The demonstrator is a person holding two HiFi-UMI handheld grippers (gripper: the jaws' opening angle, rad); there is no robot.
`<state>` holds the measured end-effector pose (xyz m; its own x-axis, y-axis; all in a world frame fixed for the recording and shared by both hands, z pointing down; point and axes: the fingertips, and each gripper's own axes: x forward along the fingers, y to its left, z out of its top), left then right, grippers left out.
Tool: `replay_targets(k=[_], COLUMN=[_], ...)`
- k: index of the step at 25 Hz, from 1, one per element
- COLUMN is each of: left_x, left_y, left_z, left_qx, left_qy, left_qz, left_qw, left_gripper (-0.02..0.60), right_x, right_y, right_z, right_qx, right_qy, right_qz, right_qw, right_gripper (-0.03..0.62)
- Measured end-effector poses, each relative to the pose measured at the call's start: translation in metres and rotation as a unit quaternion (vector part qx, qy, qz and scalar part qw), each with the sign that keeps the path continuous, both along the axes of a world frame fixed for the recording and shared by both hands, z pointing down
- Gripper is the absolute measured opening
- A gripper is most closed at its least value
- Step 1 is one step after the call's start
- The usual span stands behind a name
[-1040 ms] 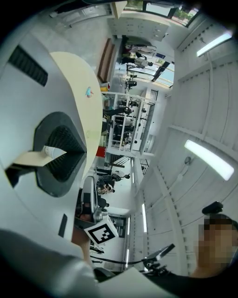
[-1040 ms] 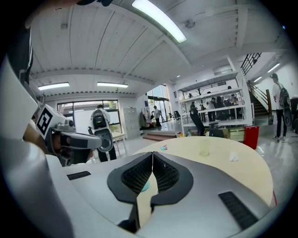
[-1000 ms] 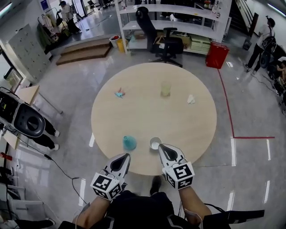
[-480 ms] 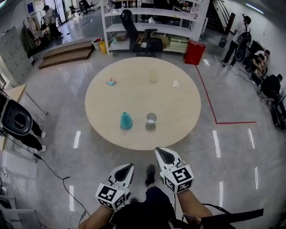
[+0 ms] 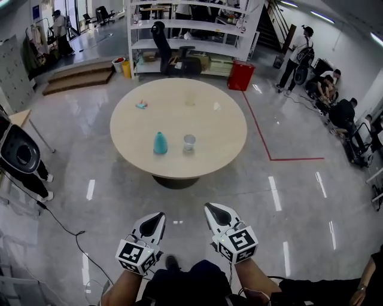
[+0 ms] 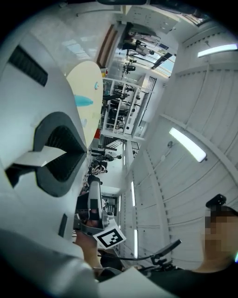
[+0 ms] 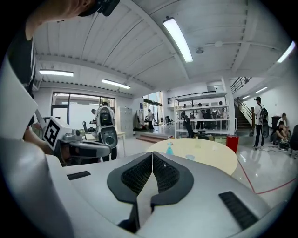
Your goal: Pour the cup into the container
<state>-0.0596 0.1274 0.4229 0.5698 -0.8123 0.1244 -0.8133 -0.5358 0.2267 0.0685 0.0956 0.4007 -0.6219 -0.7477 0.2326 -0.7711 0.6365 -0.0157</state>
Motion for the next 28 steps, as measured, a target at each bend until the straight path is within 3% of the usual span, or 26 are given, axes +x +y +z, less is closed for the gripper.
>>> replay_targets(k=[9,17,24,28], left_x=[0.073,0.156,0.145,0.141], left_y=[0.114,0.241,0.305,0.336], left_z=[-0.017,-0.01,-0.025,-0.026], left_qx=[0.008,-0.029,-0.024,-0.017], left_qy=[-0.006,-0.019,-0.044,-0.042], left_qz=[-0.002,-0.001,-0.023,-0.015], left_qw=[0.9999,0.9994,0.9985,0.9989], left_gripper=[0.0,0.001,0.002,0.001], right_x=[0.069,0.138,0.139,0.134], right_y=[0.135,0.247,0.289,0.321], right_z=[0.002,0.009,-0.009,-0.009], right_qx=[-0.001,-0.023,-0.005,0.0], right_qy=[-0.008,-0.023,-0.044,-0.042], right_qz=[-0.016,-0.024,-0.028,-0.016], right_qw=[1.0,0.999,0.999,0.999], right_gripper=[0.009,0.009,0.009,0.009])
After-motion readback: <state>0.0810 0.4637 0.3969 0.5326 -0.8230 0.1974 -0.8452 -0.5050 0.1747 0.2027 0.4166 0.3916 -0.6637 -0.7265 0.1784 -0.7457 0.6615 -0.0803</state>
